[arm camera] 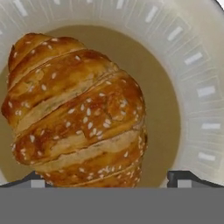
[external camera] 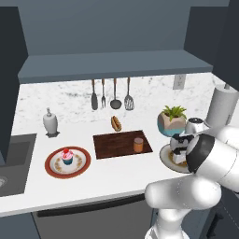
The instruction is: From the different types of pastries on the counter, select a croissant and place it on the cutting board. Then retrieve a jar of jam from the cabinet and place it alongside the croissant on the cutting board.
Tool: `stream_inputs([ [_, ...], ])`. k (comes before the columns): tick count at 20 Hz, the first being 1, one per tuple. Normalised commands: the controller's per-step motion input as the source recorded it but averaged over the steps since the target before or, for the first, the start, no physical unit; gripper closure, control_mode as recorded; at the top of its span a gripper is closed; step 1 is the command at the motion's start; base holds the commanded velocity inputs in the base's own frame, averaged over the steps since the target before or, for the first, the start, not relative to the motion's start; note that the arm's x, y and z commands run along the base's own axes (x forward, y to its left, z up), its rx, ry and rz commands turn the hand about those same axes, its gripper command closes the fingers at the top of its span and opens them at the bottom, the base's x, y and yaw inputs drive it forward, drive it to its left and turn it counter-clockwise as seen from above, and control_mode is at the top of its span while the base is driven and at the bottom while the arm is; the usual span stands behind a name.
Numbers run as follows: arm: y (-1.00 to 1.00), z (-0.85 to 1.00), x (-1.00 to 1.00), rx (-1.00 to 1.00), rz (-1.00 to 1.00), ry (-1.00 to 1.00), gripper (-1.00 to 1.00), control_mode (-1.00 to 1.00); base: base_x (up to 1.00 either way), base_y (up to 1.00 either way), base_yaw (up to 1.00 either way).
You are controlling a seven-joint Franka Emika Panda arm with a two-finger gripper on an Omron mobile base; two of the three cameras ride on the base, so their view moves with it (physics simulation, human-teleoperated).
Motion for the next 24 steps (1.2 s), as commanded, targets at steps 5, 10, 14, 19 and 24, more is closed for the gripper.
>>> stream_inputs([
  [5, 0.00, -0.38, 0.04, 0.00, 0.00, 0.00, 1.00, -1.00, 0.00, 0.00, 0.00],
  [10, 0.00, -0.05, 0.20, 0.00, 0.00, 0.00, 1.00, -1.00, 0.00, 0.00, 0.00],
  [14, 0.02, 0.20, 0.03, 0.00, 0.00, -0.08, 1.00, -1.00, 0.00, 0.00, 0.00],
  [19, 0.30, 0.56, 0.02, -0.01, 0.00, -0.08, 1.00, -1.00, 0.00, 0.00, 0.00],
  [24, 0.56, 0.58, 0.00, -0.05, 0.00, -0.08, 1.00, -1.00, 0.00, 0.00, 0.00],
])
